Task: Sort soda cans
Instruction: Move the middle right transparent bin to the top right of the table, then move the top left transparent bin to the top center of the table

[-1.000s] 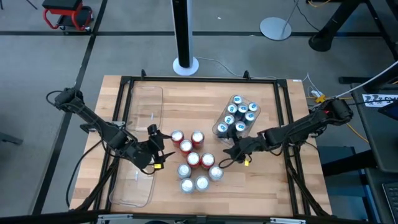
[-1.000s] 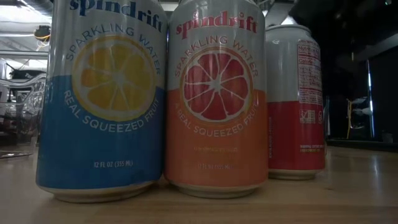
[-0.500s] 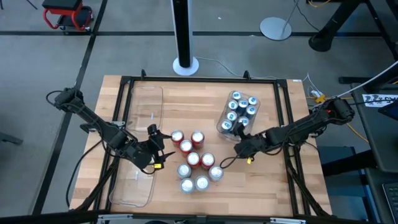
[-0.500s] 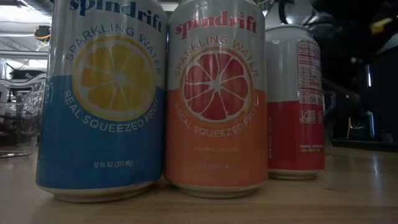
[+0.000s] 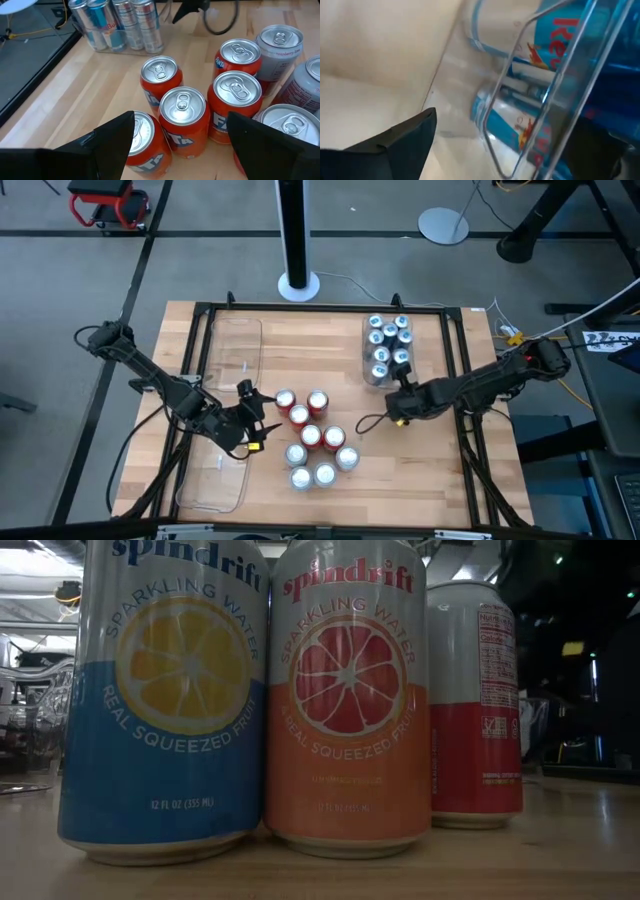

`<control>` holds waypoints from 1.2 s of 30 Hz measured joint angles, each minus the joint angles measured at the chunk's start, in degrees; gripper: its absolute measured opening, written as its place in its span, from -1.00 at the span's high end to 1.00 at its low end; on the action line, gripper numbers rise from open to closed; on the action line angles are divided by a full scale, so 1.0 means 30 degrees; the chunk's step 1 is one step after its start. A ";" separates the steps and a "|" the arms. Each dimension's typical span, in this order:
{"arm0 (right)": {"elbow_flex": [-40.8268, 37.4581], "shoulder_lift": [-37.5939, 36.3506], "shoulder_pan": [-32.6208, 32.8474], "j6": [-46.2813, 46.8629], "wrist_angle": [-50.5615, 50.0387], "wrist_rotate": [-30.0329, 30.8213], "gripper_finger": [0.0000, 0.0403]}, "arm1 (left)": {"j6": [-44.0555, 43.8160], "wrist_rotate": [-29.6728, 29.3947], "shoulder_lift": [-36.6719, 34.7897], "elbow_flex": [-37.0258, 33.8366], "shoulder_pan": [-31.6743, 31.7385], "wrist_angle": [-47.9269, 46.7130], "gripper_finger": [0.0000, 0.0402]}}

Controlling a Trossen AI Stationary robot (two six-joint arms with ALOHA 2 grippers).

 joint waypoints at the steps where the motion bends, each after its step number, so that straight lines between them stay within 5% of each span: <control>1: 0.0000 0.0004 -0.0296 0.0033 -0.0197 0.0147 -0.89 | 0.0011 0.0000 0.0000 0.0000 0.0000 0.0000 -0.52; 14: 0.1412 0.0026 -0.2057 -0.1089 -0.1921 0.0227 -0.89 | 0.0062 -0.0126 0.0000 0.0007 0.0000 -0.0007 -0.52; 25: 0.6417 0.0011 0.0291 -0.1442 -0.6312 0.0887 -0.89 | -0.2458 -0.0607 0.0000 0.0022 0.0346 -0.2049 -0.52; 31: 0.6710 0.0011 0.0589 -0.1521 -0.6229 0.0972 -0.89 | -0.3710 0.1491 -0.0057 0.0035 0.3347 -0.5280 -0.52; 36: 0.6710 0.0011 0.0545 -0.1665 -0.6271 0.1350 -0.89 | -0.1040 0.4159 -0.0156 0.0305 0.7111 -0.7073 -0.52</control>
